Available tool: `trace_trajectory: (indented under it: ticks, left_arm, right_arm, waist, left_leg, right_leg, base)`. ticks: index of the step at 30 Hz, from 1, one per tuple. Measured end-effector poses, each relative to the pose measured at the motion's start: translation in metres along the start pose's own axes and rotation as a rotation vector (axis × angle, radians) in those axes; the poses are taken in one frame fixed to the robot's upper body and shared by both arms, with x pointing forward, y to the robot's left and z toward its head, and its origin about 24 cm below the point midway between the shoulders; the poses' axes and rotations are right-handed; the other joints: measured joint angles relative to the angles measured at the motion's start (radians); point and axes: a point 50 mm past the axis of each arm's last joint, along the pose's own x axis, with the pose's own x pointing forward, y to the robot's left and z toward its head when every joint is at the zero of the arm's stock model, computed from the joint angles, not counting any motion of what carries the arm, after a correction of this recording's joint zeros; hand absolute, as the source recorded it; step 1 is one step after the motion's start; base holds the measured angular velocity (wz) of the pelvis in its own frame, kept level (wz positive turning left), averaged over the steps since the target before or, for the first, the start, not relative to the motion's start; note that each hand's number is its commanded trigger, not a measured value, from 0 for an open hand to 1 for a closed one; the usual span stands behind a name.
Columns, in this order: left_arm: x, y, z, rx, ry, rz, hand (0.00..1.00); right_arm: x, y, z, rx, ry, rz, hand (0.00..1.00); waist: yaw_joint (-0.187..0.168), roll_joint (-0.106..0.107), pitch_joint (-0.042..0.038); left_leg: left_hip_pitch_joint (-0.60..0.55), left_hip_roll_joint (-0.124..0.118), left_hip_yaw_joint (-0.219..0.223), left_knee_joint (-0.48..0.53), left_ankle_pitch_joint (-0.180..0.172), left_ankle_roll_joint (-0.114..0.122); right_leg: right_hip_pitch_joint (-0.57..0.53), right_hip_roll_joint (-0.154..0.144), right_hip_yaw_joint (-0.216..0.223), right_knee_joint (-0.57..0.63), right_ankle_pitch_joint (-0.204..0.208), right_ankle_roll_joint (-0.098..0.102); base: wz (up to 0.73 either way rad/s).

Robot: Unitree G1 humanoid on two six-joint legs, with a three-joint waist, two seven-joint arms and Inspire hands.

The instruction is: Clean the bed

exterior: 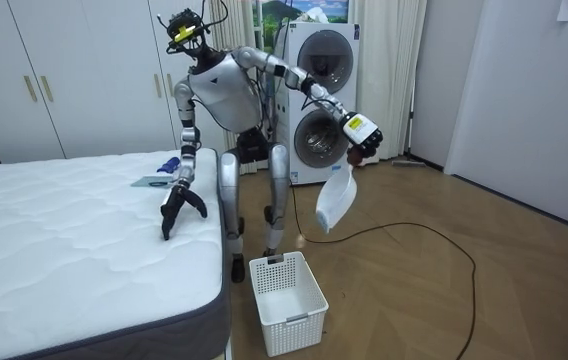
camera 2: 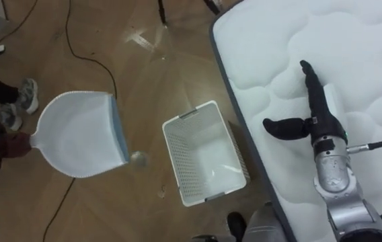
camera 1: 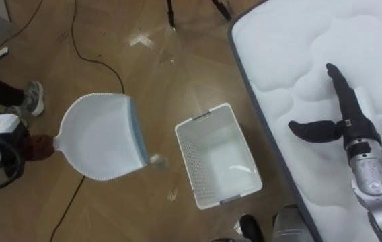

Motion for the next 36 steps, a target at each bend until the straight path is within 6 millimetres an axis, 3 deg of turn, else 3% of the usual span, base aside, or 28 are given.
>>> trace_trajectory:
  ticks: [4, 9, 12, 14, 22, 27, 31, 33, 36]
  left_arm:
    - [-0.001, 0.013, -0.008, 0.099, 0.008, 0.044, 1.0]
    - [-0.001, 0.013, -0.006, 0.185, -0.003, 0.049, 1.0]
    - [0.0, 0.013, -0.003, 0.212, -0.012, 0.046, 1.0]
    - [0.0, 0.01, 0.0, 0.235, -0.027, 0.034, 1.0]
    - [0.003, 0.013, 0.007, 0.264, -0.052, 0.031, 1.0]
    - [0.002, 0.01, 0.006, 0.189, -0.056, 0.058, 1.0]
    - [-0.002, -0.003, 0.004, 0.157, -0.07, 0.039, 1.0]
    - [-0.003, -0.005, 0.004, 0.156, -0.078, 0.032, 1.0]
    - [-0.008, -0.013, -0.001, 0.112, -0.078, 0.032, 1.0]
  right_arm:
    - [0.003, 0.002, 0.005, 0.0, -0.022, 0.008, 0.0]
    - [0.008, 0.005, 0.008, -0.004, -0.036, 0.023, 0.0]
    - [0.011, 0.004, 0.011, -0.002, -0.044, 0.021, 0.0]
    - [0.012, 0.006, 0.011, -0.002, -0.045, 0.029, 0.0]
    - [0.01, 0.008, 0.011, 0.004, -0.055, 0.041, 0.0]
    - [0.008, 0.011, 0.012, 0.033, -0.058, 0.04, 0.0]
    - [0.004, 0.01, 0.008, 0.039, -0.051, 0.042, 0.0]
    - [0.0, 0.012, 0.002, 0.036, -0.032, 0.054, 0.0]
    - [-0.007, 0.015, -0.008, 0.028, 0.012, 0.085, 0.0]
  waist:
    - [-0.014, 0.002, 0.0]
    - [-0.028, 0.005, 0.0023]
    - [-0.044, 0.008, 0.0133]
    - [-0.046, 0.009, 0.0137]
    - [-0.057, 0.01, 0.0139]
    - [-0.059, 0.008, 0.0137]
    - [-0.054, -0.004, 0.0137]
    - [-0.04, -0.023, 0.0106]
    - [-0.007, -0.056, -0.0005]
  left_leg:
    - [0.002, 0.003, 0.035, -0.005, 0.0, 0.0]
    - [0.02, 0.003, 0.071, -0.012, 0.0, 0.0]
    - [0.027, 0.007, 0.093, -0.019, 0.0, 0.0]
    - [0.031, 0.01, 0.104, -0.021, -0.001, 0.002]
    - [0.033, 0.012, 0.112, -0.03, -0.003, 0.006]
    - [0.037, 0.013, 0.119, -0.033, -0.003, 0.006]
    - [0.048, 0.013, 0.122, -0.033, -0.003, 0.006]
    - [0.056, 0.015, 0.118, -0.03, -0.003, 0.005]
    - [0.073, 0.039, 0.101, -0.023, -0.016, -0.003]
  right_leg:
    - [-0.015, -0.001, 0.015, 0.017, -0.005, -0.003]
    - [-0.015, -0.001, 0.038, 0.031, -0.01, -0.002]
    - [-0.014, -0.001, 0.044, 0.033, -0.013, 0.0]
    - [-0.013, 0.001, 0.049, 0.033, -0.013, 0.0]
    - [-0.015, 0.003, 0.051, 0.027, -0.013, 0.0]
    - [-0.014, 0.004, 0.055, 0.026, -0.014, 0.0]
    - [-0.008, 0.005, 0.061, 0.027, -0.014, 0.0]
    - [0.001, 0.013, 0.07, 0.022, -0.013, 0.0]
    - [0.026, 0.054, 0.087, -0.021, 0.01, -0.002]
  base:
    - [-0.04]
    - [-0.1]
    - [0.0]
    - [-0.08]
    - [-0.01]
    - [-0.03]
    - [-0.05]
    - [-0.14]
    - [-0.33]
